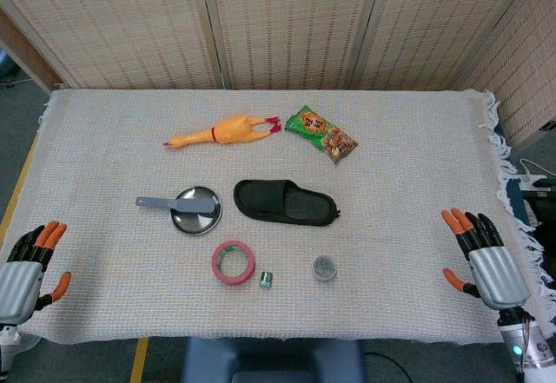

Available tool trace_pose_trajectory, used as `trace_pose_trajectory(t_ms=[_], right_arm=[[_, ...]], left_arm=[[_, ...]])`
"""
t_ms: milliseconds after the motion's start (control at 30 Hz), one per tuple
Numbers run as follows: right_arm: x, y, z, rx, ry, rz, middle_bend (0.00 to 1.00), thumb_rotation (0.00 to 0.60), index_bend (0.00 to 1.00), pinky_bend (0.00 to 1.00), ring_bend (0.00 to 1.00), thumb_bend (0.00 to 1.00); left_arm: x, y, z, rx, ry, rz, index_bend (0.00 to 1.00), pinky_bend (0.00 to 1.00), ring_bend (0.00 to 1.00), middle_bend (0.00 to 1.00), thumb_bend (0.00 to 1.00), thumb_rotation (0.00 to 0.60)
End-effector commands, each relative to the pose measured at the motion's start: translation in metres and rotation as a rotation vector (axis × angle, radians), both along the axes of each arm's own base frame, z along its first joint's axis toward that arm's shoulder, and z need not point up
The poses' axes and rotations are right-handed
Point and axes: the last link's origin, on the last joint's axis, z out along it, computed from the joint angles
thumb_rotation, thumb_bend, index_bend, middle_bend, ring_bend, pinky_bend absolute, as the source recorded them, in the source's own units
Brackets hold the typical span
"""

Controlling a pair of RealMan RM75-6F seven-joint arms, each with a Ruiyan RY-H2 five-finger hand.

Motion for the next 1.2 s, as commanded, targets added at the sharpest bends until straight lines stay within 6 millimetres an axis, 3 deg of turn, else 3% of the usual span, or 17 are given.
trace_pose_trajectory(t_ms=[33,133,167,233,300,400,500,667,967,1200], right_arm=[[0.000,0.002,-0.001,0.012,-0.005,0.004,0.00,0.600,0.00,0.00,0.00,0.15],[0.000,0.003,0.000,0.013,-0.006,0.008,0.00,0.600,0.00,0.00,0.00,0.15],[0.000,0.004,0.001,0.009,-0.010,0.008,0.00,0.600,0.00,0.00,0.00,0.15],[0.000,0.003,0.002,0.005,-0.012,0.007,0.00,0.600,0.00,0.00,0.00,0.15],[-0.001,0.003,0.003,0.004,-0.011,0.002,0.00,0.600,0.00,0.00,0.00,0.15],[-0.001,0.001,0.002,0.006,-0.006,-0.002,0.00,0.600,0.00,0.00,0.00,0.15],[-0.002,-0.001,0.002,0.010,-0.002,-0.006,0.00,0.600,0.00,0.00,0.00,0.15],[-0.001,0.000,0.005,-0.009,-0.008,0.005,0.00,0.600,0.00,0.00,0.00,0.15],[-0.002,0.001,0.005,0.005,-0.003,-0.008,0.00,0.600,0.00,0.00,0.00,0.15],[-0.004,0.000,0.004,0.040,-0.010,-0.025,0.00,0.600,0.00,0.00,0.00,0.15]], left_arm=[[0.000,0.000,-0.002,-0.005,0.002,0.000,0.00,0.09,0.00,0.00,0.43,0.600],[0.005,0.007,-0.008,-0.017,-0.014,-0.015,0.00,0.15,0.00,0.00,0.43,0.600],[0.010,0.012,-0.012,-0.023,-0.022,-0.040,0.00,0.23,0.04,0.00,0.43,0.600],[0.022,0.022,-0.019,-0.044,-0.026,-0.086,0.00,0.41,0.17,0.00,0.43,0.600],[0.038,0.037,-0.029,-0.082,-0.009,-0.143,0.00,0.59,0.37,0.00,0.43,0.600],[0.061,0.060,-0.045,-0.125,0.032,-0.179,0.00,0.81,0.54,0.05,0.43,0.600],[0.083,0.086,-0.062,-0.125,0.086,-0.218,0.00,0.98,0.65,0.11,0.42,0.600],[0.105,0.117,-0.095,-0.187,0.145,-0.215,0.03,1.00,0.72,0.16,0.42,0.600],[0.131,0.147,-0.145,-0.273,0.264,-0.200,0.07,1.00,0.74,0.15,0.41,0.600],[0.135,0.164,-0.165,-0.238,0.320,-0.208,0.10,1.00,0.75,0.16,0.40,0.600]])
